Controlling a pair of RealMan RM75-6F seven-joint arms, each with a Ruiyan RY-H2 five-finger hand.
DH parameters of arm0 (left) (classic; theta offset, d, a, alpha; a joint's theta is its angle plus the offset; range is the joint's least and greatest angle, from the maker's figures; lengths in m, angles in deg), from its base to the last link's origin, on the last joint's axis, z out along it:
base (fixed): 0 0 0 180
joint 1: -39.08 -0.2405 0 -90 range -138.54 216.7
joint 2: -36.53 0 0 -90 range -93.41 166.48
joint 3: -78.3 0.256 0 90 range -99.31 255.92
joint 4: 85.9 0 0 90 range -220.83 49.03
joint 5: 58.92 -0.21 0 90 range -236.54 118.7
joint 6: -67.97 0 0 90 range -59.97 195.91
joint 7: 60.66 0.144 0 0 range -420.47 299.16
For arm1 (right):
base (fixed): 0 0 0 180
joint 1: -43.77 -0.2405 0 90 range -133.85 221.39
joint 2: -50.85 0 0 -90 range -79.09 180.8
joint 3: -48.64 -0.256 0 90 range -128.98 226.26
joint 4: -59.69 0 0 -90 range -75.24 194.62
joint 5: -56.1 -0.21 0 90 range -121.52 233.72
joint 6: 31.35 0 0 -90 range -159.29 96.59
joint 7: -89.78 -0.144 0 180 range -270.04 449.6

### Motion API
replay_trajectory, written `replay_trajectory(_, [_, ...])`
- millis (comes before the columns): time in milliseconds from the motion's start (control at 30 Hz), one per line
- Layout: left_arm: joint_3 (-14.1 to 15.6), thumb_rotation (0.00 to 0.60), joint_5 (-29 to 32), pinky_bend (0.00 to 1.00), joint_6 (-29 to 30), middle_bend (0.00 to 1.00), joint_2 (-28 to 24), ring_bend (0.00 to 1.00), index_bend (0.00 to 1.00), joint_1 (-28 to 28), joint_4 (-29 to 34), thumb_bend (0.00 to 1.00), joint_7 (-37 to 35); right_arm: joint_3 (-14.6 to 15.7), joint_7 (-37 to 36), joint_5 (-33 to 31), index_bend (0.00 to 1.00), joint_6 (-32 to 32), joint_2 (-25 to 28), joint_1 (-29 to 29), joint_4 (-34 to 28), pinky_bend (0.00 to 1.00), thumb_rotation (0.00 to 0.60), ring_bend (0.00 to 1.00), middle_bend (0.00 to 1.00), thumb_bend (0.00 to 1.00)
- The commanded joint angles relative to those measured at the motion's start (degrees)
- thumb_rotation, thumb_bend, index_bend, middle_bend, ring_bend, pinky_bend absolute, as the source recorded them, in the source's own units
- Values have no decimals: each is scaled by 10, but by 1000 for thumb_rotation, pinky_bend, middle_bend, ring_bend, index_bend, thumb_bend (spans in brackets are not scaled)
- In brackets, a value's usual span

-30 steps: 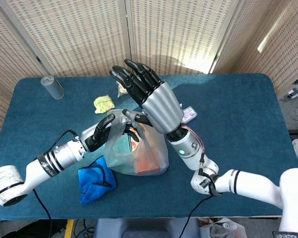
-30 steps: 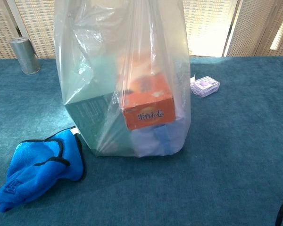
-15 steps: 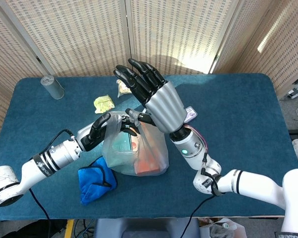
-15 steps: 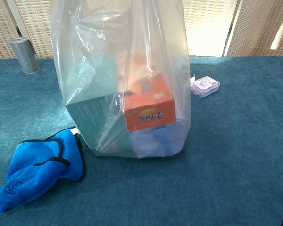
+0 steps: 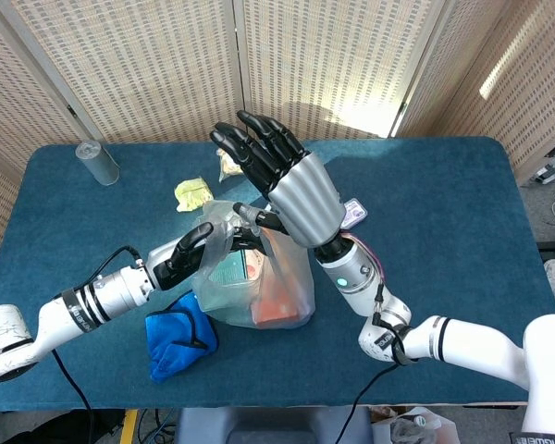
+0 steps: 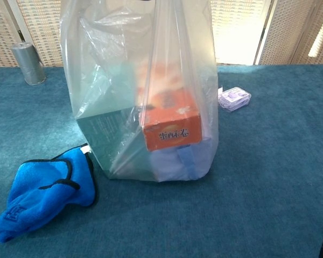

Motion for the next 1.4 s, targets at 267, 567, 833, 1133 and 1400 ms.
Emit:
replay_trajectory(267, [17,0,-4,0,13,0,-1,0,0,13,-6,169,-7,4,2,3,1,0,0,1,-1,201,600,94,165,7])
replay_trajectory(567, [26,0,0,0,25,0,-4,0,0,12,-9,168,-2,4,5,3,1,3,5,5,-7,197,600,94,165,6])
replay_trajectory(833, [39,0,-11,0,35,0,-7,0,0,14,-22,163,-20,4,5,2,1,8,12,13,-9,194,600,93,165,7])
replay_trajectory(1133, [49,0,-15,0,46,0,-7,0,0,16,-28,163,-35,7,4,4,1,8,17,17,-11,194,600,93,165,7])
replay_trajectory(1400, [61,0,-44,0,68,0,-2,0,0,25,-42,163,-69,5,3,2,1,9,17,18,-10,193,600,93,165,6])
